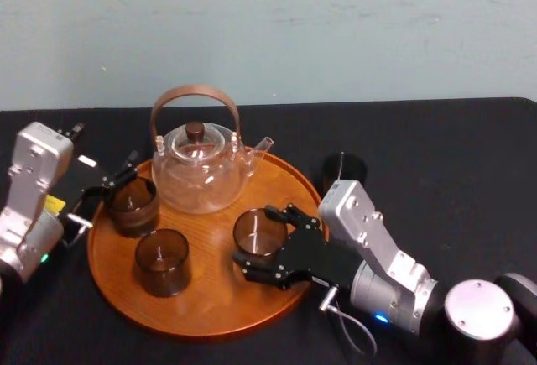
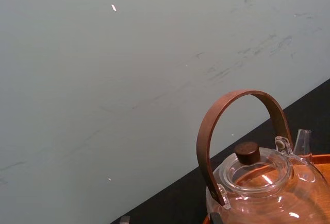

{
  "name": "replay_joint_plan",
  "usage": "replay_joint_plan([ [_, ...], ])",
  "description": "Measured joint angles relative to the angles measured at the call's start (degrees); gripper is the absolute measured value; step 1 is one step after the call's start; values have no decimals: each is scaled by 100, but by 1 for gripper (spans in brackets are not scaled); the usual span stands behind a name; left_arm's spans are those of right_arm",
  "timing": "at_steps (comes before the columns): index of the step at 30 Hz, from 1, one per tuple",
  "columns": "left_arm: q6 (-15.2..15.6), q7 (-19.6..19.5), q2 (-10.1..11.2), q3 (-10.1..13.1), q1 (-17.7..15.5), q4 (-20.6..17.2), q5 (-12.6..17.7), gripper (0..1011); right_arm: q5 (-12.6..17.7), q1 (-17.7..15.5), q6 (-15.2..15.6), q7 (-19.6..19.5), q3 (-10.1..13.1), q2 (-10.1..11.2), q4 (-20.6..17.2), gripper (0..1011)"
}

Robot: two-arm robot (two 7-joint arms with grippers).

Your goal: Pick up the glass from the table and place it on the tray.

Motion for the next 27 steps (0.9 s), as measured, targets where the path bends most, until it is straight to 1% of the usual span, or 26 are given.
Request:
replay_joint_plan([
  [15, 0, 0, 0, 0, 0, 0, 0, 1001, -11, 124, -23, 17, -99, -123, 389, 908],
  [27, 0, 0, 0, 0, 0, 0, 0, 1001, -26, 146, -55, 34, -123, -147, 483, 908],
])
